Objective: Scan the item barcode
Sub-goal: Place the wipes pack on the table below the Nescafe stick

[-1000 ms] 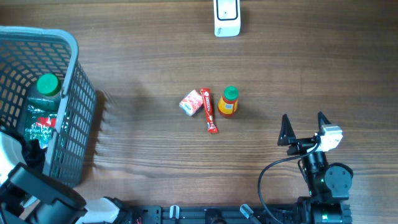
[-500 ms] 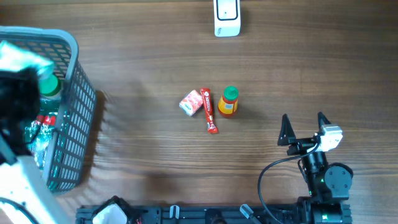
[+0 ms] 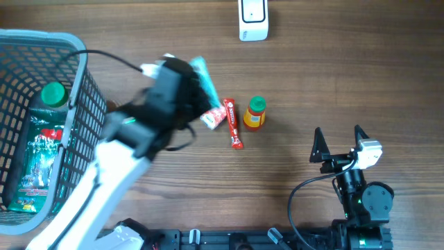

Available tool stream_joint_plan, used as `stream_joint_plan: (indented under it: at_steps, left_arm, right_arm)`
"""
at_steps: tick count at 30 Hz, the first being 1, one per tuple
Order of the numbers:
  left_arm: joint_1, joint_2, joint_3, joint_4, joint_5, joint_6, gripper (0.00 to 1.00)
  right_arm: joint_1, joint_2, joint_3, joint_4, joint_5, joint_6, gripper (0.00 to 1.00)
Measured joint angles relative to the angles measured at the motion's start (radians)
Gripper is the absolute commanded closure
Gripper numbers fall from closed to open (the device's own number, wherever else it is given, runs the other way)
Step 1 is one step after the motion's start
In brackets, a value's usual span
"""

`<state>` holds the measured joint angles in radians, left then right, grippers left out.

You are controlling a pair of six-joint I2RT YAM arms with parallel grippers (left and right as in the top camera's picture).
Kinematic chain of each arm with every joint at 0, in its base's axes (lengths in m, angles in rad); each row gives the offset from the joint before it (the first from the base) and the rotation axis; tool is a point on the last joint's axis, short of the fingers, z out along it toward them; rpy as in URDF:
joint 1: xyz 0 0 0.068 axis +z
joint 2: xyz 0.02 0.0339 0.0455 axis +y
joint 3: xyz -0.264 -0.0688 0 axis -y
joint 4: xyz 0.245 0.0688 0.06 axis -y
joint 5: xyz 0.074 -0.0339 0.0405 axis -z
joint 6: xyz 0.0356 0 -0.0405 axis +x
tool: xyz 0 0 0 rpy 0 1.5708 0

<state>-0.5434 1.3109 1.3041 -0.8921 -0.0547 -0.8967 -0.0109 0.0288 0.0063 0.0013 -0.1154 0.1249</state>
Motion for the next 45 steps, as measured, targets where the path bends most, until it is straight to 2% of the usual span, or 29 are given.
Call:
stream_joint_plan:
  at_steps: [3,7,14,15,16,17,18,21,22,23,24,25,26,27,30,33,40,41,42,44,45]
  left_arm:
    - [-0.118,0.116,-0.038,-0.046,-0.086,-0.114,0.96]
    - [-0.155,0.168,-0.101,-0.057,-0.143,-0.263,0.96]
    - [-0.164,0.251,-0.301,0.220,-0.103,-0.351,0.96]
    - [-0.165,0.268,-0.310,0.238,-0.100,-0.359,0.89]
    - [-0.167,0.293,-0.315,0.257,-0.096,-0.367,0.78]
    - [-0.172,0.324,-0.316,0.275,-0.090,-0.373,0.59]
    - [-0.173,0.328,-0.316,0.276,-0.089,-0.375,0.48]
    - [-0.185,0.401,-0.317,0.321,-0.051,-0.384,0.28]
    - [-0.185,0.407,-0.317,0.303,-0.042,-0.378,0.27]
    - [-0.185,0.406,-0.315,0.267,-0.039,-0.370,0.27]
    - [-0.183,0.400,-0.315,0.233,-0.036,-0.364,0.37]
    - [-0.183,0.387,-0.313,0.191,-0.033,-0.361,0.57]
    - [-0.183,0.361,-0.309,0.159,-0.034,-0.357,0.84]
    - [-0.183,0.330,-0.305,0.151,-0.038,-0.354,0.95]
    - [-0.183,0.197,-0.280,0.153,-0.084,-0.347,0.96]
    - [-0.184,0.154,-0.269,0.166,-0.140,-0.314,0.96]
    - [-0.184,0.342,-0.269,0.175,-0.173,-0.149,0.96]
    - [-0.184,0.374,-0.269,0.183,-0.173,-0.118,0.95]
    - [-0.184,0.406,-0.269,0.202,-0.171,-0.090,0.90]
    - [-0.183,0.466,-0.265,0.266,-0.156,-0.023,0.90]
    - [-0.182,0.482,-0.255,0.282,-0.149,0.006,0.86]
  right_arm:
    - [0.000,0.000,0.000,0.000,0.000,0.000,0.00]
    - [0.000,0.000,0.000,0.000,0.000,0.000,0.00]
    - [0.000,0.000,0.000,0.000,0.000,0.000,0.00]
    - [0.000,0.000,0.000,0.000,0.000,0.000,0.00]
    - [0.000,0.000,0.000,0.000,0.000,0.000,0.00]
    - [0.000,0.000,0.000,0.000,0.000,0.000,0.00]
    - [0.000,0.000,0.000,0.000,0.000,0.000,0.00]
    - [0.000,0.000,0.000,0.000,0.000,0.000,0.00]
    - [0.000,0.000,0.000,0.000,0.000,0.000,0.00]
    - [0.000,0.000,0.000,0.000,0.000,0.000,0.00]
    - [0.000,0.000,0.000,0.000,0.000,0.000,0.01]
    - [0.000,0.000,0.000,0.000,0.000,0.000,0.00]
    - [0.000,0.000,0.000,0.000,0.000,0.000,0.00]
    - [0.000,0.000,0.000,0.000,0.000,0.000,0.00]
    - [0.000,0.000,0.000,0.000,0.000,0.000,0.00]
    - [0.000,0.000,0.000,0.000,0.000,0.000,0.00]
    - [0.000,0.000,0.000,0.000,0.000,0.000,0.00]
    - [0.000,0.000,0.000,0.000,0.000,0.000,0.00]
    - [0.000,0.000,0.000,0.000,0.000,0.000,0.00]
    - [0.000,0.000,0.000,0.000,0.000,0.000,0.00]
    - [0.000,0.000,0.000,0.000,0.000,0.000,0.00]
